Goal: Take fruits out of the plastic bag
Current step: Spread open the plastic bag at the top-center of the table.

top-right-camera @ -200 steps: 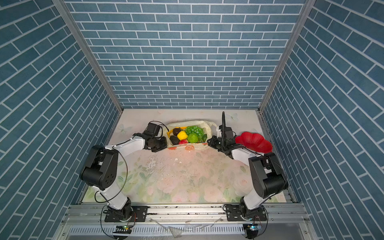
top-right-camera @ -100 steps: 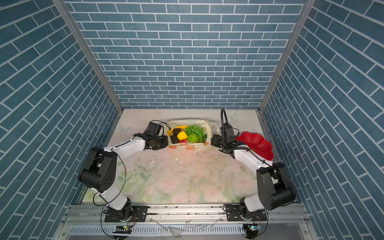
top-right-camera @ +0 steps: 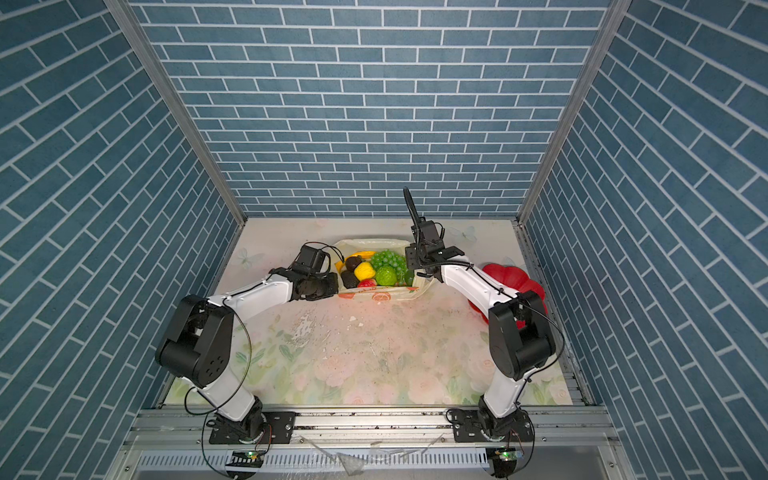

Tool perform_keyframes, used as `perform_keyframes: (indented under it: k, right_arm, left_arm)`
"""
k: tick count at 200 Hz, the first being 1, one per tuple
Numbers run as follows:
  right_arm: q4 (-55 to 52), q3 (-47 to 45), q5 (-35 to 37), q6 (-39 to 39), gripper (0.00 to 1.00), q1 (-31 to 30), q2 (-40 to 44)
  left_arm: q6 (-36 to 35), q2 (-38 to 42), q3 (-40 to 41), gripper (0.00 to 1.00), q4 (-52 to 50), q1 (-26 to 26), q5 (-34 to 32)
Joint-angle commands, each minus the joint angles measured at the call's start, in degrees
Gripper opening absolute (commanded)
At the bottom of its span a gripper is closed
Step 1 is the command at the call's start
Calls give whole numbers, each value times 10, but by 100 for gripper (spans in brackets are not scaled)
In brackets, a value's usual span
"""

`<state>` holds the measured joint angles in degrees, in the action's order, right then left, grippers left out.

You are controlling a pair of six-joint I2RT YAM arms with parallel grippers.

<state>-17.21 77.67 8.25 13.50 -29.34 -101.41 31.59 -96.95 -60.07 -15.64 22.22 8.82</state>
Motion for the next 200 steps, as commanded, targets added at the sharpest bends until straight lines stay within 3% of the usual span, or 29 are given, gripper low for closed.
perform_keyframes:
  k: [1,18,38,78,113,140,170,192,200]
  right_arm:
    - [-36,61,14,-30,52,3,-36]
    - [-41,84,18,-15,40,19,-68]
    - [-21,98,-67,33,14,63,-96]
    - [43,149,-208,124,0,112,-168]
    - [57,255,-284,172,0,102,-247]
    - [22,336,-289,166,0,76,-293]
    - [0,345,-274,164,1,73,-289]
    - [-44,322,-220,140,40,72,-253]
    - [-51,306,-206,135,49,72,-235]
  left_arm:
    - [-4,7,6,2,-9,1,-11]
    - [7,17,24,2,2,-4,-18]
    - [27,23,50,1,12,-26,-12]
    - [46,42,103,0,47,-83,-5]
    - [40,58,101,0,48,-85,-20]
    - [25,63,95,0,45,-73,-28]
    - [-1,45,74,0,26,-24,-39]
    - [1,41,80,0,33,-3,-43]
    - [1,40,80,0,33,2,-47]
